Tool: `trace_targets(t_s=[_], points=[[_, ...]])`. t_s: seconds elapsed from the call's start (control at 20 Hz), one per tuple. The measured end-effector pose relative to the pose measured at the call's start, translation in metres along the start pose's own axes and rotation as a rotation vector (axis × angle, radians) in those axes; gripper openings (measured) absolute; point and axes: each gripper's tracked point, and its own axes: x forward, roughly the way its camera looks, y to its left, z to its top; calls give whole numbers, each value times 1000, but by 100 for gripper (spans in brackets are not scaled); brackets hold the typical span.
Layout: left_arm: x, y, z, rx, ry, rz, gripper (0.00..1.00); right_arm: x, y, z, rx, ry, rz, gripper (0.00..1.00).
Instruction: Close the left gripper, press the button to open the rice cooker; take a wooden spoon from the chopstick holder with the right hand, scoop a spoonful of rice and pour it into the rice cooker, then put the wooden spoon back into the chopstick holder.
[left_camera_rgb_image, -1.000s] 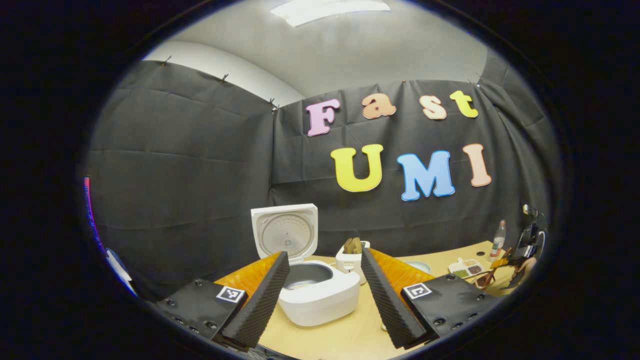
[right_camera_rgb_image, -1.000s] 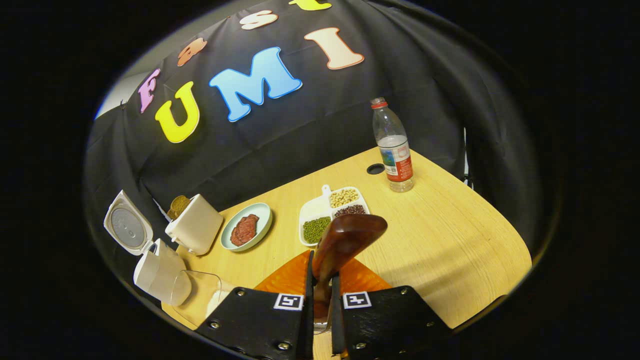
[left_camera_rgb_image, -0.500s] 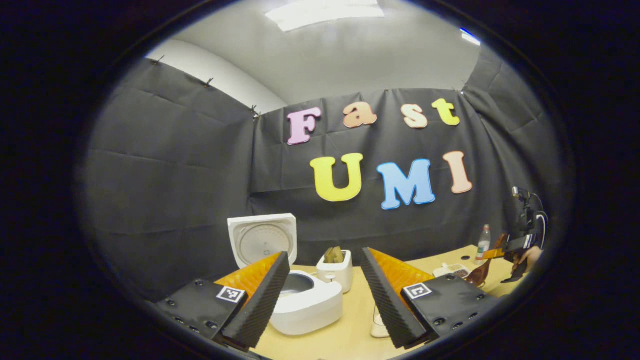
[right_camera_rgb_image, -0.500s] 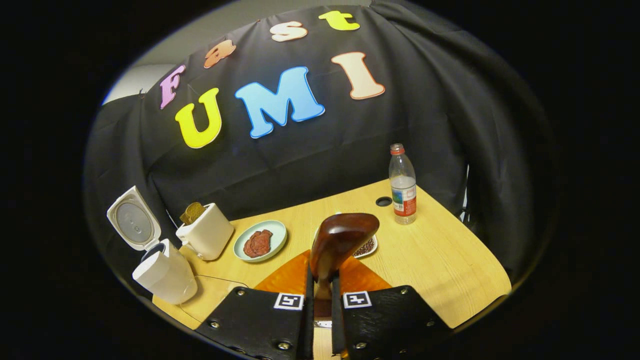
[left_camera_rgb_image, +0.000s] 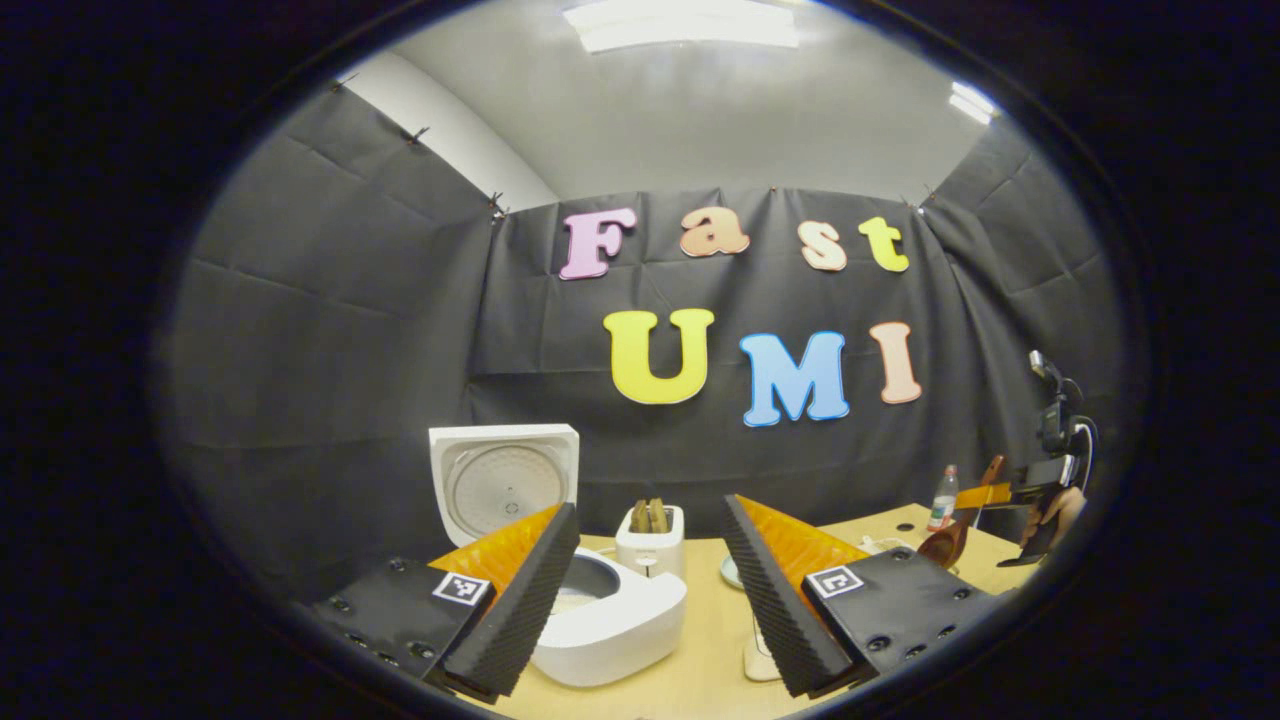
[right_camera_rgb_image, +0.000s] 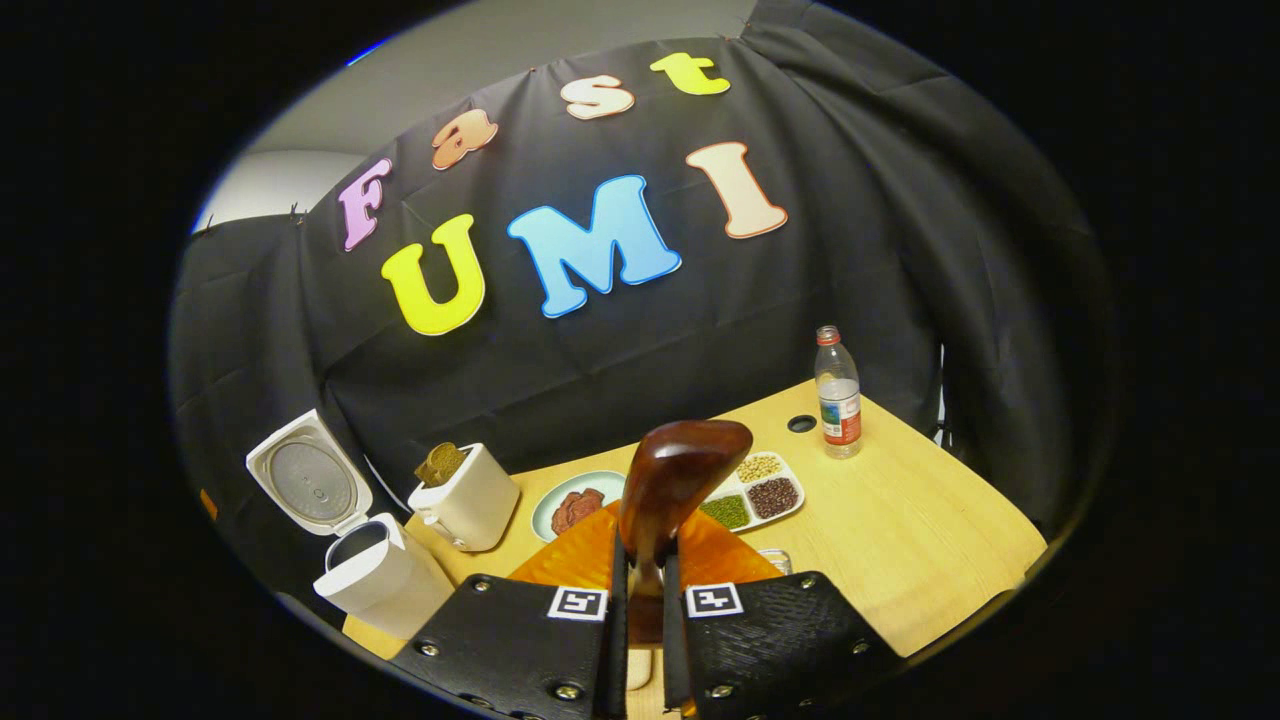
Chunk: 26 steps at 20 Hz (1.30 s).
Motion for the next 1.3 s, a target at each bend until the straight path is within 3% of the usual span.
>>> trace_targets(t_s=[0.45, 0.7, 1.1, 1.3], points=[[-3, 65, -11, -8, 29, 8, 99, 22, 62, -45, -89, 34, 17, 14], [-7, 93, -16, 8, 51, 17, 99, 50, 67, -78, -256, 70, -32, 14], [-13, 124, -23, 27, 82, 46, 99, 86, 64, -132, -401, 143, -87, 14], [-11, 134, -28, 22, 95, 57, 99, 88, 80, -152, -422, 170, -76, 14]])
